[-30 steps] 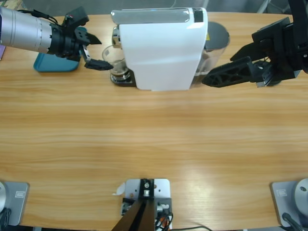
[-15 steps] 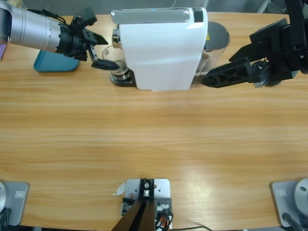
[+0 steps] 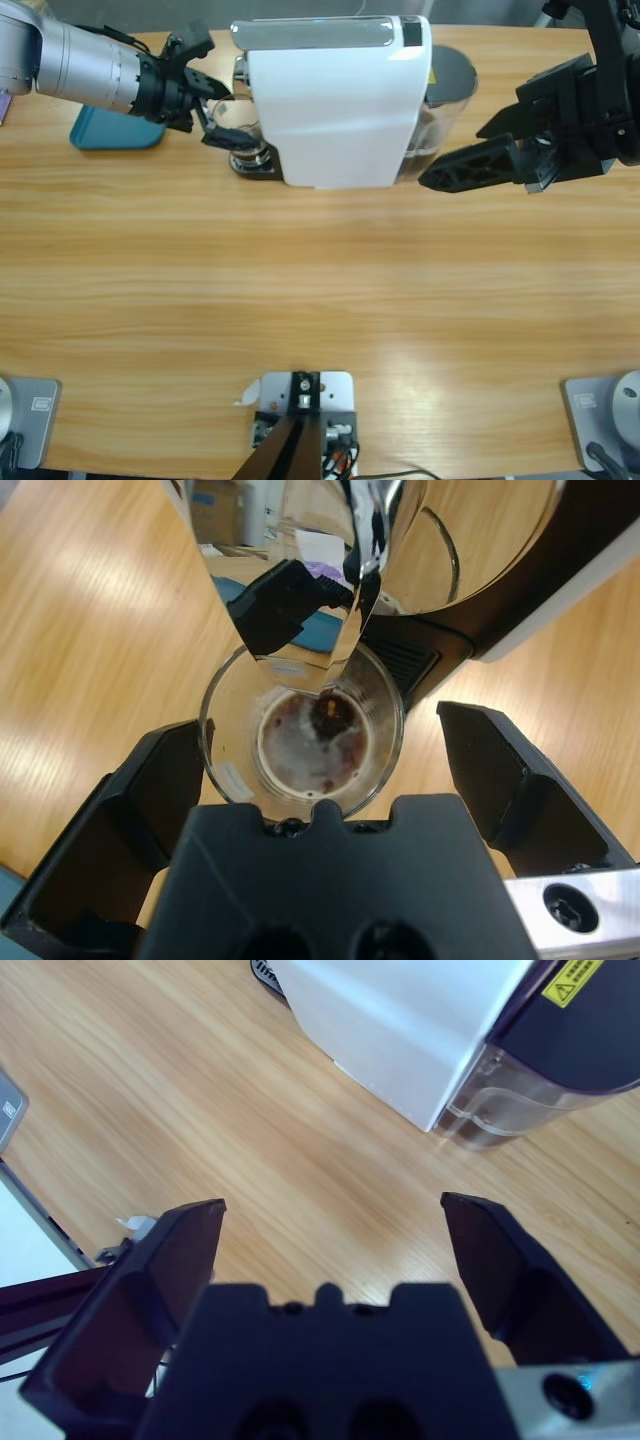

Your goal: Pour coffee

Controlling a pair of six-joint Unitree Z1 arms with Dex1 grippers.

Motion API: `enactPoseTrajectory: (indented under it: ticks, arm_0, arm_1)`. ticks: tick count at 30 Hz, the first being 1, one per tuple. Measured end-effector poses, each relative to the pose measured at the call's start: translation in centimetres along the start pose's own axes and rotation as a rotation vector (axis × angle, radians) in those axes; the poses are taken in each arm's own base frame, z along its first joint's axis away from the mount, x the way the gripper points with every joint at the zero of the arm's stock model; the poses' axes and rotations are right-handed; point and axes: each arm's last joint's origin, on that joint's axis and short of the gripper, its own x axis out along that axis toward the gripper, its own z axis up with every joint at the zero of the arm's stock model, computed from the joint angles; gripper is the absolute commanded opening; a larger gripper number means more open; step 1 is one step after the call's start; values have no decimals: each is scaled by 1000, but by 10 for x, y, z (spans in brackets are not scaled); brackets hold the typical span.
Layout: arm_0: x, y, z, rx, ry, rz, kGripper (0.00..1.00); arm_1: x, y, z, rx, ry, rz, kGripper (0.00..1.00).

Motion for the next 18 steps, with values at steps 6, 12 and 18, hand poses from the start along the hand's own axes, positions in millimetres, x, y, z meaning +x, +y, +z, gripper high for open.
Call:
enactPoseTrajectory:
  ticks: [6,12,18]
  arm_0:
    - [3,1,-2,-6,6,-4,939]
    - [3,1,-1,-5,3,2,804]
    - [3,2,0,-2,-2,10,688]
  arm_1:
    - [0,0,1,-1,-6,1,1000]
    - [1,0,0,-1,-7,1,1000]
    - [1,0,1,-2,-14,2,1000]
